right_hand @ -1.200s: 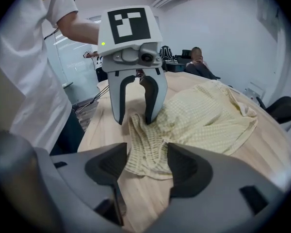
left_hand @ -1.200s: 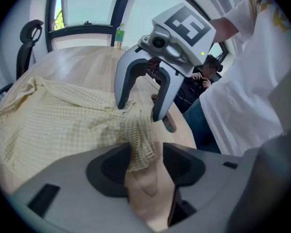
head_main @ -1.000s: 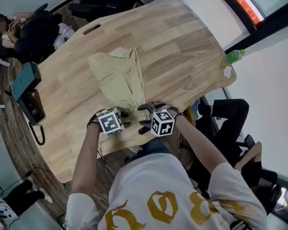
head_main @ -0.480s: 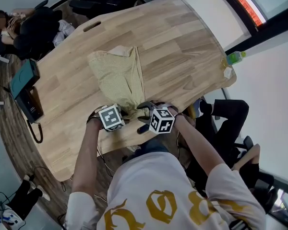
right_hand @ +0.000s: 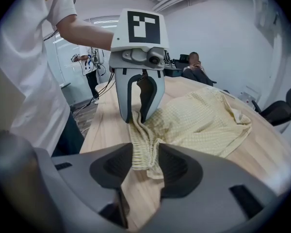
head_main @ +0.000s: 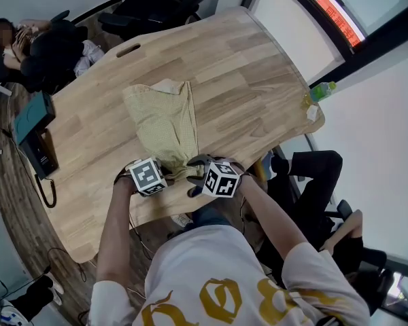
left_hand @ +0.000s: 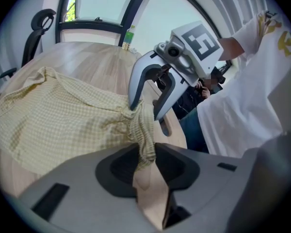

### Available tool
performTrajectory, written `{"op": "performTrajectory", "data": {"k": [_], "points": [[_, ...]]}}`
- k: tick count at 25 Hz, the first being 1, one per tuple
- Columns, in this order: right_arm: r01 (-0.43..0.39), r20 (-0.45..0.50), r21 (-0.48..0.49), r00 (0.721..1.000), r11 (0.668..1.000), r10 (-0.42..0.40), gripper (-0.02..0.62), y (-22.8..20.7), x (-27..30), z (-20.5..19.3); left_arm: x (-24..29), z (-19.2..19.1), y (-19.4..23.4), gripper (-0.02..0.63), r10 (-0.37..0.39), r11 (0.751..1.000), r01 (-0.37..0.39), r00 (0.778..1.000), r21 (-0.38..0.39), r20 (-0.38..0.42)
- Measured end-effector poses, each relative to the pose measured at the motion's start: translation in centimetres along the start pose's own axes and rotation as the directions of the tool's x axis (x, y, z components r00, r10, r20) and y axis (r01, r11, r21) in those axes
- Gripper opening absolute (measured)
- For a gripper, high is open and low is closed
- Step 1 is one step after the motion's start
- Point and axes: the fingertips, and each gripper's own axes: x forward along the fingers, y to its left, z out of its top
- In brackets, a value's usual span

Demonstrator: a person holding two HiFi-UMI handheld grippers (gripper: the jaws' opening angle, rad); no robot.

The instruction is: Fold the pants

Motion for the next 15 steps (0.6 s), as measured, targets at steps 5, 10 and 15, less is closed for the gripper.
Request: {"op": "performTrajectory", "data": {"k": [5, 10, 15], "points": [[0.001, 0.014, 0.022, 1.000, 1.000, -0.002, 0.166, 0.5, -1.1, 1.3, -1.5, 0.2, -0.9, 0.114, 0.038, 0.999, -0.038, 0.999, 0.011, 0.007], [0.022, 0.035, -0.005, 0.999, 1.000, -0.022, 0.166, 1.1, -2.5, 2.9, -3.4, 0.6, -2.2, 0.114, 0.088, 0.996, -0.089, 0.996, 0.034, 0.029], [0.042, 0.075, -0.004, 0.996, 0.999, -0.042, 0.164, 2.3, -4.5, 5.5, -5.7, 0.8, -4.4, 0.114, 0.123, 0.990, -0.125, 0.992, 0.063, 0.032]]}}
